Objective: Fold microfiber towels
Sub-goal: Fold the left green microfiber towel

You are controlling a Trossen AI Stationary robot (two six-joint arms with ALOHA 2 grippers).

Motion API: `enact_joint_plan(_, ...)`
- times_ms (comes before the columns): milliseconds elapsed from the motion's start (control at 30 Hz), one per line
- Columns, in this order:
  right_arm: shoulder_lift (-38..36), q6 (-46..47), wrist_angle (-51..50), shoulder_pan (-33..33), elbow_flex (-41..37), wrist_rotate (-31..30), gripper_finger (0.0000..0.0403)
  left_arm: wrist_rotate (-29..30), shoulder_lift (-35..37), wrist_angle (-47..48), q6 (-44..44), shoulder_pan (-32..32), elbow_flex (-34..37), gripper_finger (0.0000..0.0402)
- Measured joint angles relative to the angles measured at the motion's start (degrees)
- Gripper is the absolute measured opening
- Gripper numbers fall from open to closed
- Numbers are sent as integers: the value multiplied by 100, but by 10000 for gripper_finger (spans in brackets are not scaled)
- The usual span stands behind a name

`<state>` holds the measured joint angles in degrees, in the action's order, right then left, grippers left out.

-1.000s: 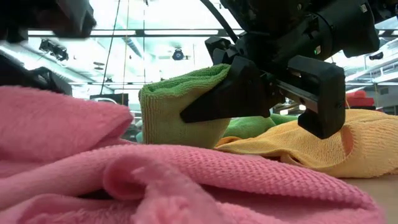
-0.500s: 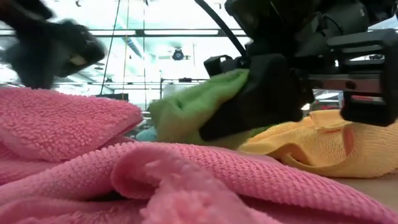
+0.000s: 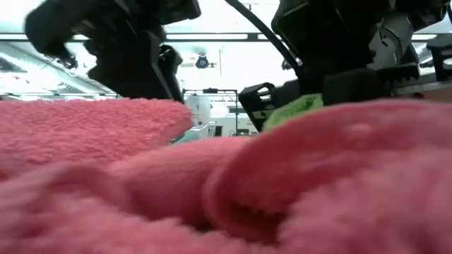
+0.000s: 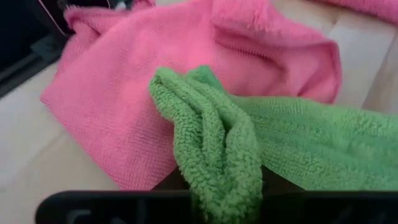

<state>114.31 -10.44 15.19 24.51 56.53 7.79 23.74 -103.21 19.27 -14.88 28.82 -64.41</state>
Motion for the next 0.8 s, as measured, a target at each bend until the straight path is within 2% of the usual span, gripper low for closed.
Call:
enact_joint_plan(100, -9, 52, -96, 0, 4, -16, 42, 112, -104, 35, 732, -2, 10, 177)
enact_joint_plan(233, -9, 84, -111, 0, 7, -33, 42, 619, -296, -89, 1640, 37, 5, 195)
enact_joint_plan(367, -9, 48, -109, 0, 7, -37, 42, 1243, -385, -93, 1990, -40, 5, 215)
enact_joint_plan(533, -9, 27, -106, 0, 5, -44, 42, 1265, -383, -130, 2526, -205, 1, 219)
enact_joint_plan(800, -9, -16, -100, 0, 5, -44, 42, 1042, -383, -193, 3365, -267, 1, 185)
